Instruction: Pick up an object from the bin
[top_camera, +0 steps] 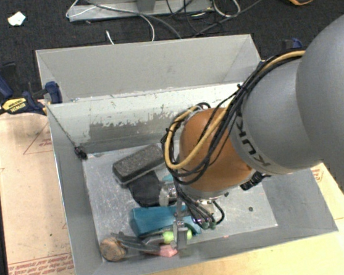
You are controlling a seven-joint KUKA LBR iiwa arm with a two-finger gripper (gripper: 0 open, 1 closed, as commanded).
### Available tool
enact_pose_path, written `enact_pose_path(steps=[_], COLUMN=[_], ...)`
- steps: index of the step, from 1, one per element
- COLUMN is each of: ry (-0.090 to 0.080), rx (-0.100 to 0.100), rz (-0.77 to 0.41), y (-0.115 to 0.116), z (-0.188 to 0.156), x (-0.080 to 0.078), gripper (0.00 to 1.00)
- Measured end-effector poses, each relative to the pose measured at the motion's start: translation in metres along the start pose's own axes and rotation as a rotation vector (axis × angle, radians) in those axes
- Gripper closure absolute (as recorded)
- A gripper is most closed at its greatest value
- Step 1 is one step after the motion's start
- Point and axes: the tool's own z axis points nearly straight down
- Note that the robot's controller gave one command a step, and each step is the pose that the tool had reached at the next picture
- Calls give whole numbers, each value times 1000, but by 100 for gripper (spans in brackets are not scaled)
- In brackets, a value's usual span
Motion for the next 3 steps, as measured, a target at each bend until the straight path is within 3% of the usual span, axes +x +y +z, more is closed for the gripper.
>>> enact_pose_path(steps=[1, 2, 3], ry=[-13, -37, -37], rx=[-3, -8, -8], rz=[-6, -30, -31], y=[10, 8, 8], z=[42, 39, 39], x=[-4, -7, -7], gripper=[0, 100, 100])
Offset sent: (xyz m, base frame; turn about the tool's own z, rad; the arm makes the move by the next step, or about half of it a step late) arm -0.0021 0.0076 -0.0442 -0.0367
